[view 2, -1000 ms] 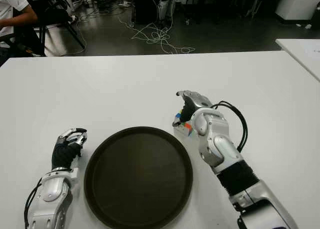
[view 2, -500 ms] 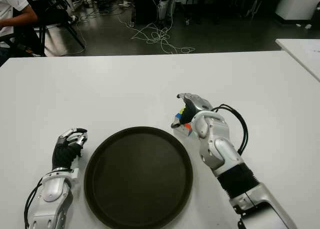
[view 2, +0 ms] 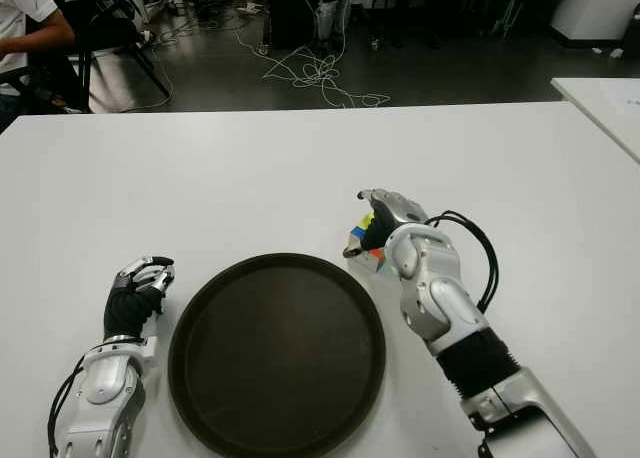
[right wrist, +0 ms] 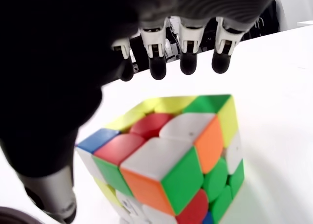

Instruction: Pick up the Rubik's Cube and put it in the plate

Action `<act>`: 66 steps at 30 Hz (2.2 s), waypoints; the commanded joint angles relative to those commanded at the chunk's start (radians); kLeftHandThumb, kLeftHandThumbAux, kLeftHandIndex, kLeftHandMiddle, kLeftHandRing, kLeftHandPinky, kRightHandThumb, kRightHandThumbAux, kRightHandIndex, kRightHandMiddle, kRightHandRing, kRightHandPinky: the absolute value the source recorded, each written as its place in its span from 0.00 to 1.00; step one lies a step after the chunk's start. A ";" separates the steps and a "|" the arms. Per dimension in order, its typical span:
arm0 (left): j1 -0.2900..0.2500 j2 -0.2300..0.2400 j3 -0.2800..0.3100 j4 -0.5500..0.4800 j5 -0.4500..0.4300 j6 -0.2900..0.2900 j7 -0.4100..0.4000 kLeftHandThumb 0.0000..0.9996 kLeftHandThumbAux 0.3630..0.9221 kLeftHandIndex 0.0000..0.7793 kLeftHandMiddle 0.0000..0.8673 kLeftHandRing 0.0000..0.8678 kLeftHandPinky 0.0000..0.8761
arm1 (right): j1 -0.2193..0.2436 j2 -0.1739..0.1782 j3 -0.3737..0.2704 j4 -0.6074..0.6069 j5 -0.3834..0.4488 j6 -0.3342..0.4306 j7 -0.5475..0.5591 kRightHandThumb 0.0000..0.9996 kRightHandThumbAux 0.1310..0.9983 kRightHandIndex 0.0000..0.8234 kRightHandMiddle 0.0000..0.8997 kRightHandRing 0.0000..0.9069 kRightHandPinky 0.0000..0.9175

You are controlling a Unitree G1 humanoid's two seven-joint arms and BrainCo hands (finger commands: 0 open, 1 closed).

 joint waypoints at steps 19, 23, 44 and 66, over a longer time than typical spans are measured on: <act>-0.005 0.003 0.004 -0.009 -0.005 0.024 -0.010 0.71 0.61 0.57 0.93 0.94 0.92 | 0.016 -0.004 -0.014 -0.035 0.002 0.015 -0.008 0.00 0.75 0.01 0.03 0.02 0.02; -0.006 0.002 0.005 -0.008 -0.005 0.024 -0.008 0.71 0.61 0.57 0.93 0.95 0.92 | 0.015 -0.008 -0.010 -0.034 0.000 0.013 -0.005 0.00 0.76 0.03 0.05 0.03 0.03; -0.001 0.000 0.006 -0.008 -0.009 0.015 -0.012 0.71 0.61 0.57 0.93 0.94 0.91 | 0.016 -0.020 0.005 -0.045 -0.013 0.024 0.024 0.00 0.76 0.00 0.03 0.02 0.03; 0.000 -0.020 0.017 -0.017 -0.025 0.015 0.002 0.71 0.61 0.57 0.92 0.95 0.94 | -0.004 -0.019 0.011 -0.039 -0.014 0.032 0.054 0.00 0.74 0.00 0.02 0.01 0.02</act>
